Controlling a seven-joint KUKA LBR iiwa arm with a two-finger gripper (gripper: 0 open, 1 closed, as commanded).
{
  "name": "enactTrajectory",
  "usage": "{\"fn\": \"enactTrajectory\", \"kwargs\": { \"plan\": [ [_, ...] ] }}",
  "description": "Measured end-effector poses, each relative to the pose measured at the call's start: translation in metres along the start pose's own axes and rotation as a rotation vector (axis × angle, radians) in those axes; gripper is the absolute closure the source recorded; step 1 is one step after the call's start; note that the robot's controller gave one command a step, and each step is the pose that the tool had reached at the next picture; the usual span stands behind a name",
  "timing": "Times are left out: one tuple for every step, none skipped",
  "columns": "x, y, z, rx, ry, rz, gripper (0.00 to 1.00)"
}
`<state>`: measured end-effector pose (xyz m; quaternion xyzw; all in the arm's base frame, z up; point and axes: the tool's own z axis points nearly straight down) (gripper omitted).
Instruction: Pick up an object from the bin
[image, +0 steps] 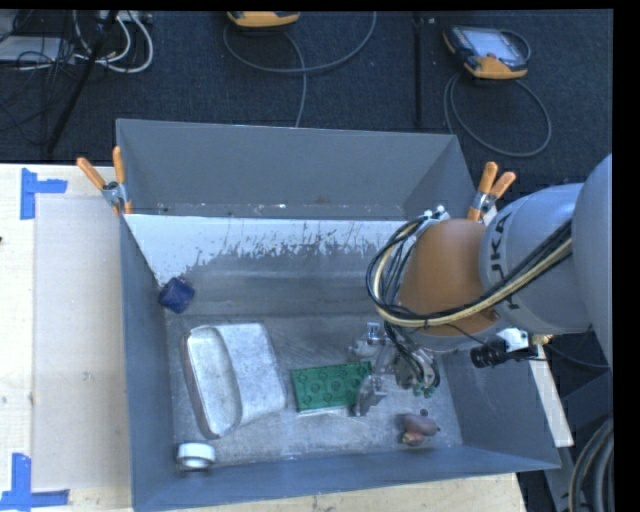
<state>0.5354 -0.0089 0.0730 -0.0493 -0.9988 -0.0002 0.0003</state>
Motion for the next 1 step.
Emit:
{"fn": "enactTrajectory", "kwargs": {
  "plan": [
    [-0.0016, 0.0107, -0.1738, -0.001, -0.009, -0.043, 1.0]
  ]
}}
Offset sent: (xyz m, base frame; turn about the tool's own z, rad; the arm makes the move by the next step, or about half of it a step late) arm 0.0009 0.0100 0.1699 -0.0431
